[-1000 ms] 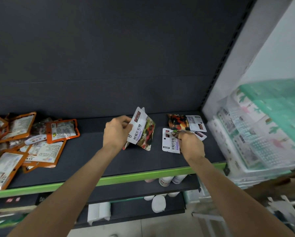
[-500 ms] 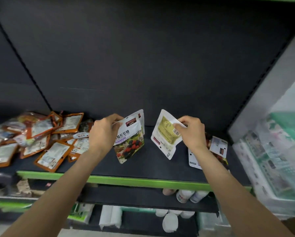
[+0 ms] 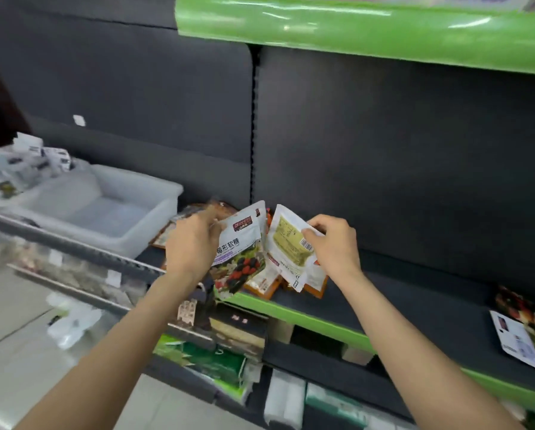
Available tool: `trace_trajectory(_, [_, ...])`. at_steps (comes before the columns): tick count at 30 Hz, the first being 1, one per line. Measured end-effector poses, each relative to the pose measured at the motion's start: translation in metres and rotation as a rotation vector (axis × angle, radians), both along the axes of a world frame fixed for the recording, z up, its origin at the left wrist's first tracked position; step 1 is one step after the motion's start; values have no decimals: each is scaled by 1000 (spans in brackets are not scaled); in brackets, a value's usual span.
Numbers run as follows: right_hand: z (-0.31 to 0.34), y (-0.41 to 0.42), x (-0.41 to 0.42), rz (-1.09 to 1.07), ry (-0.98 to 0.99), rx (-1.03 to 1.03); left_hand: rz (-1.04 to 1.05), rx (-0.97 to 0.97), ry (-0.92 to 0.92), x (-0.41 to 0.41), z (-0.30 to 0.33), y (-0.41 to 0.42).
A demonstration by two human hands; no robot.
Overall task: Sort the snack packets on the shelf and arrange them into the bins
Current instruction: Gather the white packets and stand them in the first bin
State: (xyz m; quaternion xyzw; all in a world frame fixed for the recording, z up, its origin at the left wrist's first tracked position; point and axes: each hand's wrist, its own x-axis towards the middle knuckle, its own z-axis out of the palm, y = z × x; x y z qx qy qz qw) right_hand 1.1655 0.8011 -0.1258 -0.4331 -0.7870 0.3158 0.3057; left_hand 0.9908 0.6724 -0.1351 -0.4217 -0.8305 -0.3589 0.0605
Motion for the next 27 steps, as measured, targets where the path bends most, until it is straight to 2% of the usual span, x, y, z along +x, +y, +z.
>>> trace_trajectory(9, [-4, -99, -170, 92, 81, 29, 183, 0, -32, -151, 4, -112])
trace_trajectory(14, [-2, -125, -262, 159, 125, 69, 277, 78, -124, -220, 5, -137])
trace_trajectory(27, [8, -141, -498, 275, 159, 25, 398, 80, -144, -429, 23, -165])
